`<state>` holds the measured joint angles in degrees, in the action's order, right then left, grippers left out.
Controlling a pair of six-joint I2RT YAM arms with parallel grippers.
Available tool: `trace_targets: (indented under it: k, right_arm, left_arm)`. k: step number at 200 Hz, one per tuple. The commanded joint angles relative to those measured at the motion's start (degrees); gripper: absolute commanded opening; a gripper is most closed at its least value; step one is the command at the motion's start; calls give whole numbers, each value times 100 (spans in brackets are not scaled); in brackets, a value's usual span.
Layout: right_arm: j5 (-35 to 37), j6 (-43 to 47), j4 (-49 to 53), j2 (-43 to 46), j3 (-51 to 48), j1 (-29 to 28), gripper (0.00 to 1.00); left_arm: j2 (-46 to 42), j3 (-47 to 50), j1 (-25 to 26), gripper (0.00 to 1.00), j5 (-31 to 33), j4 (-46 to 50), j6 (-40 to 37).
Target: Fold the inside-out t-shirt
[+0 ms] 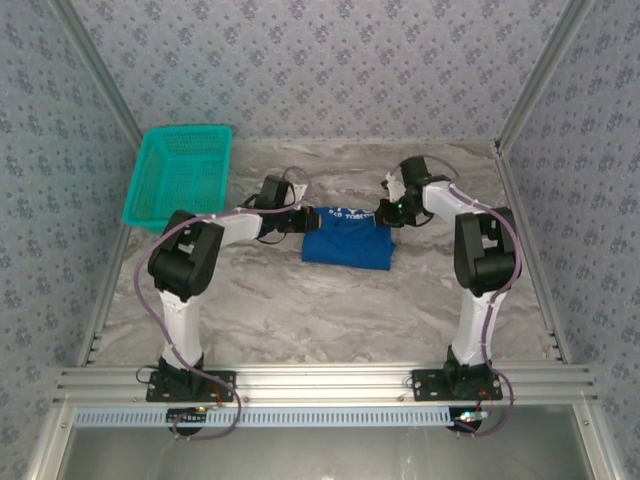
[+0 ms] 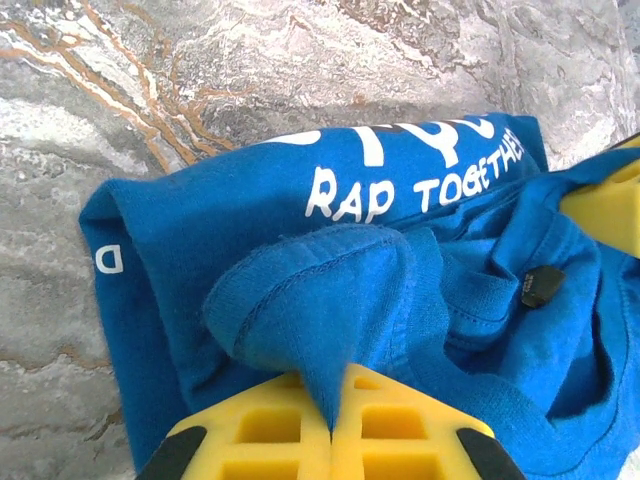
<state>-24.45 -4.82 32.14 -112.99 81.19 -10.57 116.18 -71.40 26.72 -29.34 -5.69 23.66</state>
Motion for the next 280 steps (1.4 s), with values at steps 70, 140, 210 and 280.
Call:
trace_targets:
  k: [70, 140, 210, 280]
  right_arm:
    - [-288, 177, 671, 781, 441, 56, 10]
    - [-53, -41, 645, -826, 1434, 286, 13]
    - [438, 14, 857, -1401, 2110, 384, 34]
    - [1019, 56, 819, -278, 1560, 457, 47]
  left_arm:
    - [-695, -158, -35, 0, -238, -16, -125]
    - [720, -1353, -119, 1, 35, 182, -172]
    - [1243, -2067, -158, 33, 399, 595, 57]
    - [400, -1895, -132, 52, 1482, 1278, -397]
